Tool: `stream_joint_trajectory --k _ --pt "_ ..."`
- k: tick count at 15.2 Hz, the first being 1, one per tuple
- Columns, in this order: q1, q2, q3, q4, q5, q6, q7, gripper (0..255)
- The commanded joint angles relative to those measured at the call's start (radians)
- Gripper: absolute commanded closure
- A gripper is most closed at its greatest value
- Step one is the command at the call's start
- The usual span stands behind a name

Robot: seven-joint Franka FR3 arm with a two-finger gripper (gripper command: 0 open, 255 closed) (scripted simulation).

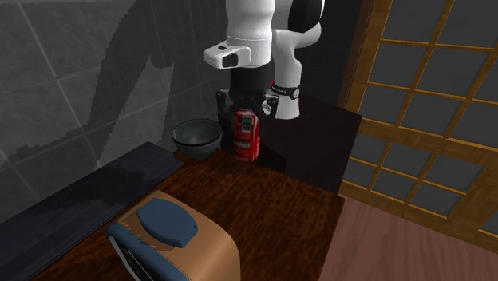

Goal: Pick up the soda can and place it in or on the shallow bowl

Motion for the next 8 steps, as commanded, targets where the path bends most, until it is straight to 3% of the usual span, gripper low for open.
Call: stream_joint_trajectory --k 1,8 --pt "-0.031 -0.058 -0.018 -0.042 -0.065 0.005 -0.004 255" --pt "-0.182 -0.233 -0.057 -0.144 -0.258 -0.017 -0.045 255"
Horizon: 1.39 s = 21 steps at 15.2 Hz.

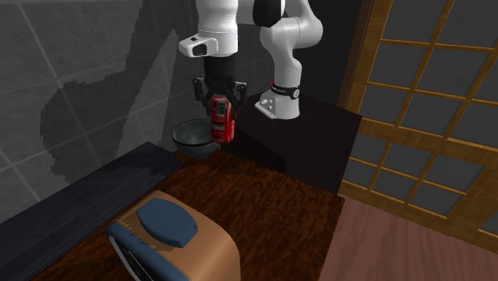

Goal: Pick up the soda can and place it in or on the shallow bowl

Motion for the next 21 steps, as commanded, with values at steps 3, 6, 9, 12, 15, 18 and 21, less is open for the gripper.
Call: stream_joint_trajectory --k 3,6,9,12,15,18,21 --pt "-0.089 -0.078 -0.028 -0.037 -0.087 -0.017 -0.051 255" --pt "-0.154 -0.126 -0.055 -0.052 -0.141 -0.033 -0.102 255" --pt "-0.212 -0.163 -0.088 -0.056 -0.185 -0.049 -0.161 255" --pt "-0.226 -0.162 -0.114 -0.061 -0.198 -0.036 -0.188 255" --pt "-0.201 -0.122 -0.155 -0.077 -0.190 0.020 -0.197 255" --pt "-0.167 -0.077 -0.201 -0.092 -0.176 0.079 -0.210 255" --pt "-0.122 -0.025 -0.256 -0.105 -0.150 0.141 -0.230 255"
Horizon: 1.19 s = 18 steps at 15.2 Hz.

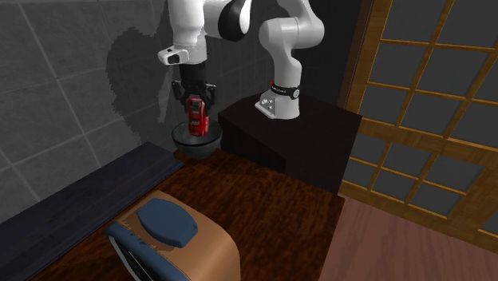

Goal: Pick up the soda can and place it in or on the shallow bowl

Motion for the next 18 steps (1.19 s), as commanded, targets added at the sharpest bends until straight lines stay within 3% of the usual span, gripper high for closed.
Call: stream_joint_trajectory --k 1,3,4,12,13,18 --pt "0.032 0.036 -0.040 -0.009 0.020 0.043 -0.018 255" --pt "0.077 0.077 -0.088 -0.017 0.052 0.087 -0.041 255" --pt "0.127 0.117 -0.139 -0.024 0.091 0.126 -0.069 255" --pt "0.127 0.116 -0.139 -0.024 0.090 0.126 -0.068 255" --pt "0.127 0.116 -0.139 -0.024 0.090 0.126 -0.068 0" --pt "0.127 0.116 -0.139 -0.024 0.090 0.126 -0.068 0"
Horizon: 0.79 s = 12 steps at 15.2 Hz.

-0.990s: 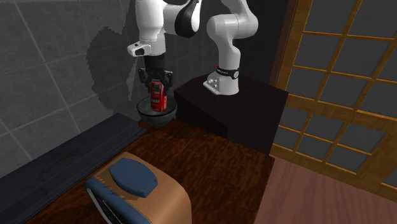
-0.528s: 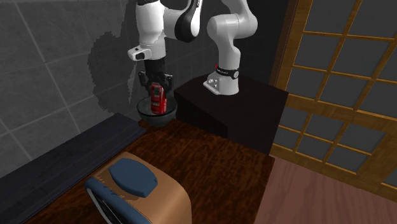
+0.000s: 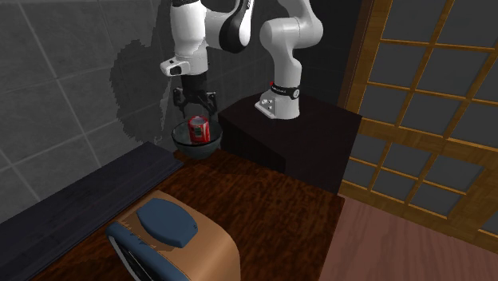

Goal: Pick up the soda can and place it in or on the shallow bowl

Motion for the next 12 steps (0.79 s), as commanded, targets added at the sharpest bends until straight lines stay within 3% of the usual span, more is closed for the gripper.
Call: stream_joint_trajectory --k 1,4,12 --pt "-0.070 -0.057 0.072 0.009 -0.053 -0.057 0.039 0" --pt "-0.181 -0.180 0.208 0.038 -0.119 -0.201 0.093 0" --pt "-0.181 -0.180 0.208 0.038 -0.119 -0.201 0.093 0"
